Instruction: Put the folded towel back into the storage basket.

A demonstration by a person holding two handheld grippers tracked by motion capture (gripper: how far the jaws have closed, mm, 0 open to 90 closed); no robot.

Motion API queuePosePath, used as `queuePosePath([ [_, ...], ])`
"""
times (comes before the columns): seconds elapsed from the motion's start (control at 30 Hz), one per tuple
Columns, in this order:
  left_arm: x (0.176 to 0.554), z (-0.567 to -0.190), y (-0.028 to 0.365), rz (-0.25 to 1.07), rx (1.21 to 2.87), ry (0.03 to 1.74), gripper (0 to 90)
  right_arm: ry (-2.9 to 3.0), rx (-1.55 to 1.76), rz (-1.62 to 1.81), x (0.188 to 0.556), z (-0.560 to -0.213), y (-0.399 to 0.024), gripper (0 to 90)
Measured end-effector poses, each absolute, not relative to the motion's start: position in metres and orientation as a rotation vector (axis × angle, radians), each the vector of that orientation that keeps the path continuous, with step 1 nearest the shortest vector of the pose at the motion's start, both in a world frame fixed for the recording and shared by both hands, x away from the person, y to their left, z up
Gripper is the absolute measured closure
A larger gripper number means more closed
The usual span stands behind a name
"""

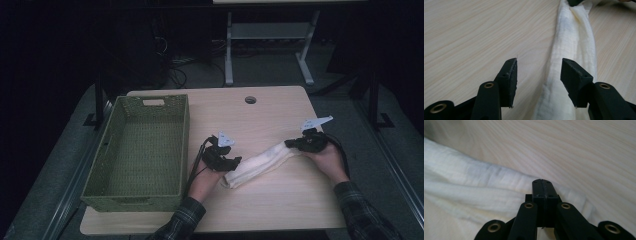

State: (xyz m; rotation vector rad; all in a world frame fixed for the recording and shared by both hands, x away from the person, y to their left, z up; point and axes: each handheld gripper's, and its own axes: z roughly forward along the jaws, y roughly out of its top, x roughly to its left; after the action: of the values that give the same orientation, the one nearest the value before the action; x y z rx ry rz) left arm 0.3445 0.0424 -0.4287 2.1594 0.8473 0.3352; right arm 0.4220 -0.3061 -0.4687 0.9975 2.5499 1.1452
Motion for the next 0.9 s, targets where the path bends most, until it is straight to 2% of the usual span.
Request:
queuePosePath([
  [0.2, 0.345, -0.43, 0.042, 0.33, 2.165, 0.847, 46.9, 2.545, 1.002, 1.167, 0.437, -0.473, -0.297, 90.0],
  [0.63, 0.351, -0.44, 0.039, 0.323, 2.2, 0.859, 48.5, 2.531, 0.994, 1.136, 0.392, -0.453, -0.326, 90.0],
  [0.77, 0.355, -0.445, 0.038, 0.308, 2.22, 0.868, 53.7, 2.568, 0.994, 1.106, 0.391, -0.463, -0.324, 90.0],
  [0.9, 0.358, -0.452, 0.036, 0.238, 2.264, 0.87, 69.3, 2.579, 1.009, 1.095, 0.396, -0.468, -0.317, 90.0],
])
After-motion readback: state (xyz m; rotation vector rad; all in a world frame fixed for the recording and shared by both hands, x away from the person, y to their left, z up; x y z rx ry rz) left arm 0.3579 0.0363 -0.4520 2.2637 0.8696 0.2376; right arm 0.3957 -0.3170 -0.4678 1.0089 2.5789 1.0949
